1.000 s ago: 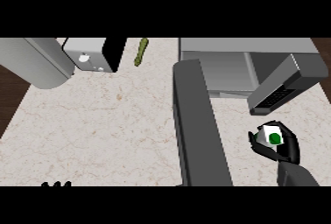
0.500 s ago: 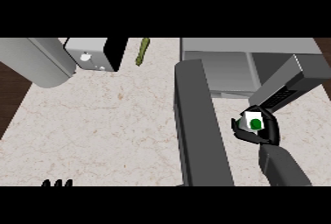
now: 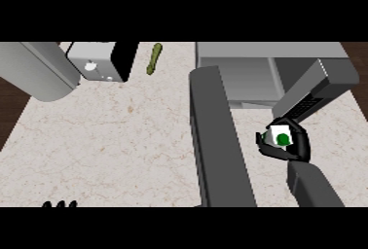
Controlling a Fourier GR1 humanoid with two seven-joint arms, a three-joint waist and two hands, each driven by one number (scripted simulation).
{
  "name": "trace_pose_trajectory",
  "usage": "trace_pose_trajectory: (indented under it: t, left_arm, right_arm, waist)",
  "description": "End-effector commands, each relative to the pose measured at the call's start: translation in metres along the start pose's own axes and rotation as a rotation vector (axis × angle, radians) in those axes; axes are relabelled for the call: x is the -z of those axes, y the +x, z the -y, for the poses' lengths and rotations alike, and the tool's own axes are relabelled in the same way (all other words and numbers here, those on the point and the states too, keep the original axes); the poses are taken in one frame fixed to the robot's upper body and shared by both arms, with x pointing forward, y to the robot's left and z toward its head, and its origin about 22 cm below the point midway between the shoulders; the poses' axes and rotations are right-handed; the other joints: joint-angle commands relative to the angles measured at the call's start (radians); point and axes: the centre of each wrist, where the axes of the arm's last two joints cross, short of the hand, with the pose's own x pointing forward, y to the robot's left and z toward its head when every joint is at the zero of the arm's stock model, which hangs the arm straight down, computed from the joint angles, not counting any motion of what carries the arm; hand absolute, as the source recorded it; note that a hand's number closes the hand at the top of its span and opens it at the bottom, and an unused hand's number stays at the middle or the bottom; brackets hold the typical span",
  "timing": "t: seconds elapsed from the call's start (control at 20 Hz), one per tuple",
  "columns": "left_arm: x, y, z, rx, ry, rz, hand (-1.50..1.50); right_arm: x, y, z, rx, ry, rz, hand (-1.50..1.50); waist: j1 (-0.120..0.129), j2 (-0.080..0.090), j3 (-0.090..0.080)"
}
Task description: Pick up the milk, place it into the microwave and close the microwave
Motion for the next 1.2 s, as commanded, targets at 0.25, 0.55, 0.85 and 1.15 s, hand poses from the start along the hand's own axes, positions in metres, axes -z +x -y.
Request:
trace_pose_trajectory:
  t: [0.25, 0.55, 0.85, 1.15]
  left_arm:
    - [-0.004, -0.017, 0.016, -0.021, 0.004, -0.028, -1.50]
    - [-0.010, 0.000, 0.010, 0.005, 0.027, -0.005, -1.50]
    - [-0.019, -0.003, 0.001, -0.002, 0.035, -0.011, -1.50]
    - [0.004, 0.006, -0.006, -0.020, 0.029, 0.010, -1.50]
  right_arm:
    - [-0.014, 0.028, 0.016, -0.048, 0.071, 0.029, 1.50]
    - [-0.045, 0.057, 0.003, 0.105, 0.120, 0.049, 1.50]
    - [-0.037, 0.094, -0.020, 0.308, 0.097, 0.031, 1.50]
    - [-0.002, 0.105, -0.050, 0.188, 0.089, 0.073, 1.50]
  waist:
    - [-0.036, -0.012, -0.004]
    - [-0.019, -0.006, -0.002]
    - [-0.011, -0.004, -0.001]
    - [-0.002, 0.001, -0.001]
